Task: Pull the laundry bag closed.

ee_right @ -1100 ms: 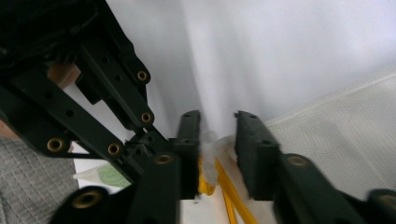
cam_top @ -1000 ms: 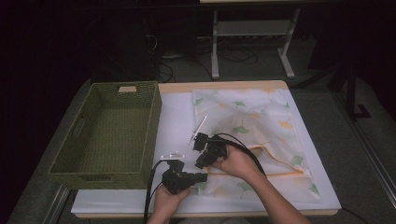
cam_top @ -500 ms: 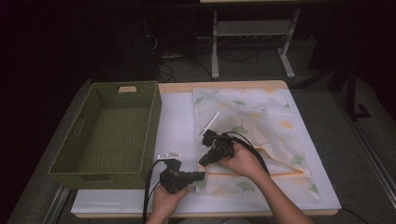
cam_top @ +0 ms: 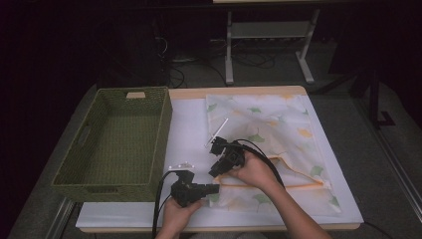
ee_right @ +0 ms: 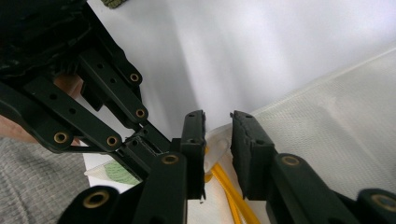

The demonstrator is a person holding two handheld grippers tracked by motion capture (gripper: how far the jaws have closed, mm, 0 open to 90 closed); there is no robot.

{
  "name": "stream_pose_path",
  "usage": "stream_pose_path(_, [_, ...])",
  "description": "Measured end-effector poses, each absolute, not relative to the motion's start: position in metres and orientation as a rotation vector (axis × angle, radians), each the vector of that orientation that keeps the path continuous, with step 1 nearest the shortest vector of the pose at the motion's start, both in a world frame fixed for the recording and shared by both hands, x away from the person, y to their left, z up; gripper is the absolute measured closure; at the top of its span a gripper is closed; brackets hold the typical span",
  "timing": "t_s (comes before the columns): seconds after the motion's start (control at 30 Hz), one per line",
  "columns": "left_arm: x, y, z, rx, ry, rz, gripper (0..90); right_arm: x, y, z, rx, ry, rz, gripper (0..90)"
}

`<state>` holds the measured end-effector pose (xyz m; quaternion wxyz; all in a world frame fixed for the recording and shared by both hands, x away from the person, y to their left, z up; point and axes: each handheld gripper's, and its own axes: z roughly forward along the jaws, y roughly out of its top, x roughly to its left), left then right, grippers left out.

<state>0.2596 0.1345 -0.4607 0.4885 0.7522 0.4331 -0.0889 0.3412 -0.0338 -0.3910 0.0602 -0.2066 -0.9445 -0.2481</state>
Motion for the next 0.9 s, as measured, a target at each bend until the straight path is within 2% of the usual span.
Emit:
stream_pose_path(0.2, [0.259,0.135,-0.461,1.833,1.053,-0.213,88.3,0.342,-0.034,-0.391,-0.613,-2.825,-0.745,81.2])
stream_pose_path(0.4, [0.259,0.136,-0.462,1.826,1.055,-0.218,87.5,0.344,-0.038,-0.392,-0.609,-2.810,-0.760,82.2])
stream_pose_path(0.47, [0.260,0.136,-0.462,1.825,1.058,-0.226,85.9,0.343,-0.038,-0.392,-0.610,-2.811,-0.759,82.3])
stream_pose_path(0.5, [0.261,0.136,-0.462,1.820,1.064,-0.239,77.6,0.343,-0.039,-0.392,-0.615,-2.810,-0.756,82.3])
stream_pose_path(0.53, [0.262,0.137,-0.462,1.818,1.065,-0.257,74.8,0.343,-0.039,-0.392,-0.615,-2.812,-0.760,82.3])
stream_pose_path(0.63, [0.266,0.135,-0.460,1.823,1.072,-0.264,73.7,0.342,-0.039,-0.392,-0.612,-2.816,-0.767,82.3])
stream_pose_path(0.67, [0.267,0.135,-0.459,1.818,1.076,-0.269,74.4,0.341,-0.039,-0.391,-0.612,-2.817,-0.770,82.3])
stream_pose_path(0.77, [0.268,0.135,-0.456,1.824,1.066,-0.257,84.5,0.341,-0.042,-0.390,-0.618,-2.815,-0.784,82.0])
stream_pose_path(0.9, [0.267,0.138,-0.457,1.805,1.072,-0.255,86.9,0.343,-0.049,-0.389,-0.635,-2.773,-0.824,81.5])
